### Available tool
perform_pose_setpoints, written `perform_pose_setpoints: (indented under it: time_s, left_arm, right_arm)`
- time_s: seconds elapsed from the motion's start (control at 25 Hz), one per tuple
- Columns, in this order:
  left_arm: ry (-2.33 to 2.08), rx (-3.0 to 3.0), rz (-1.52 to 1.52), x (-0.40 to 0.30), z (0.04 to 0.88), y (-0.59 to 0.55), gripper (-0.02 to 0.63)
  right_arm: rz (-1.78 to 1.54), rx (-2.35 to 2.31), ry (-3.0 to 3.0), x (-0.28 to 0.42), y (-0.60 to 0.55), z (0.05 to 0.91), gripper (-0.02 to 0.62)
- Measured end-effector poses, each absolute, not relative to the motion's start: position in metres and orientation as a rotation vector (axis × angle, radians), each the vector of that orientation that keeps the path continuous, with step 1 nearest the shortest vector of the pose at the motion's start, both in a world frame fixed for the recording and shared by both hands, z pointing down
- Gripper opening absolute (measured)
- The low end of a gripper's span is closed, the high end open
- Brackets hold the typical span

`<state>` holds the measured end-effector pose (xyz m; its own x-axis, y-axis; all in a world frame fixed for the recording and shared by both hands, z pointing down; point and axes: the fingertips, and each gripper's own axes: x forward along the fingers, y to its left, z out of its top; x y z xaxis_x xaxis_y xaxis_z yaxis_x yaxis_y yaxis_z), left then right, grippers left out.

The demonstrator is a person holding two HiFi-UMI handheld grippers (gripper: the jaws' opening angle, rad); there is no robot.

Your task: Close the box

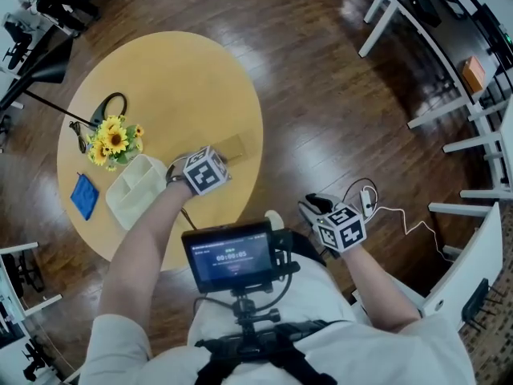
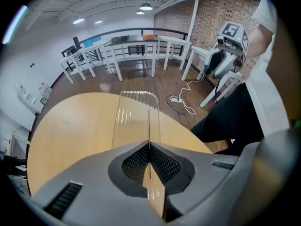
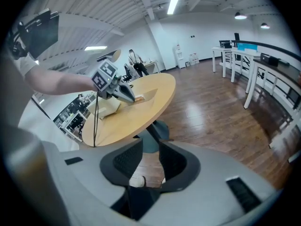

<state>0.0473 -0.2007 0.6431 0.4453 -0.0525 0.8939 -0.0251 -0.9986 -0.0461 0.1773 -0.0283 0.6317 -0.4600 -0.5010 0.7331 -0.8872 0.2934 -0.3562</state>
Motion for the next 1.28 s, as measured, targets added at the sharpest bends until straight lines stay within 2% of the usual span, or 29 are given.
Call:
perform_pose_setpoints:
  time_s: [0.12, 0.24, 0.48, 0.64, 0.76, 1.28]
  left_arm:
    - [0.142, -2.722, -1.556, 0.059, 0.594, -0.203, 0.003]
    - [0.239, -2.781, -1.528, 0.039, 0.536, -0.202, 0.003]
    - [0.482, -2.756, -1.612, -0.091, 0.458, -0.201, 0.003]
    - [0.608, -2.734, -1.788, -0.188, 0.468, -0.193, 0.003]
    - [0.634, -2.749, -1.886, -0.227, 0.485, -0.179, 0.003]
    - [0.464, -2.768, -1.990, -0.209, 0.562, -0.170, 0.003]
  right_arm:
    - [1.008, 1.224, -2.112, 0.174, -0.035, 0.622, 0.117]
    - [0.964, 1.193, -2.158, 0.160, -0.045, 0.611, 0.117]
    - [0.892, 1.123, -2.243, 0.121, -0.062, 0.606, 0.117]
    - [0.853, 1.087, -2.261, 0.096, -0.067, 0.604, 0.117]
    - [0.829, 1.051, -2.270, 0.080, -0.068, 0.604, 0.117]
    - [0.794, 1.087, -2.228, 0.075, -0.060, 0.593, 0.117]
